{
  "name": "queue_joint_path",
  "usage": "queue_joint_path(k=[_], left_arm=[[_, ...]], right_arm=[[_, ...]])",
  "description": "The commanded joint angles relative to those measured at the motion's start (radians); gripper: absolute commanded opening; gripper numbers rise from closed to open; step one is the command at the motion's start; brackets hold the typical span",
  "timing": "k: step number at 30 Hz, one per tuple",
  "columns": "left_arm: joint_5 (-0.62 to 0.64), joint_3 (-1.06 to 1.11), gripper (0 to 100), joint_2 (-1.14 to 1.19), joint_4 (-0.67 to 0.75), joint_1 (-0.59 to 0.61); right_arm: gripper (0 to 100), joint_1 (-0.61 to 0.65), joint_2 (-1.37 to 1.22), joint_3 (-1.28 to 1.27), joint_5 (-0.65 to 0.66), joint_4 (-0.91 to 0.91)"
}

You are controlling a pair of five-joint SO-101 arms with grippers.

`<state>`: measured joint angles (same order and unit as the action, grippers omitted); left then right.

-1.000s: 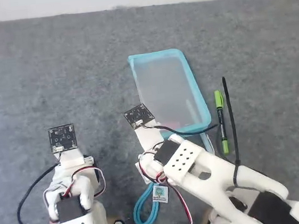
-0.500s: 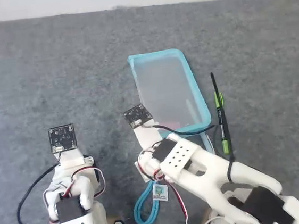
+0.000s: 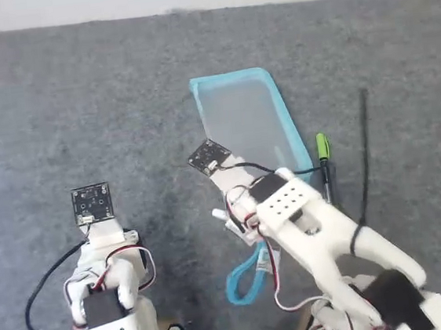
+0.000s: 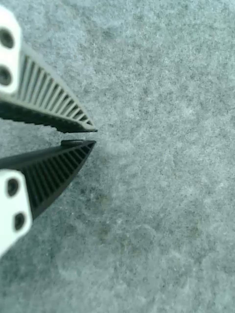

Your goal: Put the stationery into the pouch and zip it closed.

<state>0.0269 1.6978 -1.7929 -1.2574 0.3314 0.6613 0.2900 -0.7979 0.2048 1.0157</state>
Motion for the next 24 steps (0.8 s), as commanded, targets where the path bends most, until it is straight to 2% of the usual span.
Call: queue_joint_path(k=[1,5,12,24], left_arm=[[0.017,-0.013,3,-0.021,-0.003,-0.005],[0.017,-0.013,3,-0.021,-0.003,-0.005],[0.017,-0.013,3,-0.021,-0.003,-0.005],[0.017,-0.013,3,-0.021,-0.003,-0.005]], right_arm=[[0.7,-0.013,0.157,0.069,0.097,0.076],[0.7,-0.013,0.311,0.072,0.172,0.165],[0.6,-0.013,0.513,0.107,0.216,0.314],[0.6,-0.013,0.529,0.103,0.209,0.298]])
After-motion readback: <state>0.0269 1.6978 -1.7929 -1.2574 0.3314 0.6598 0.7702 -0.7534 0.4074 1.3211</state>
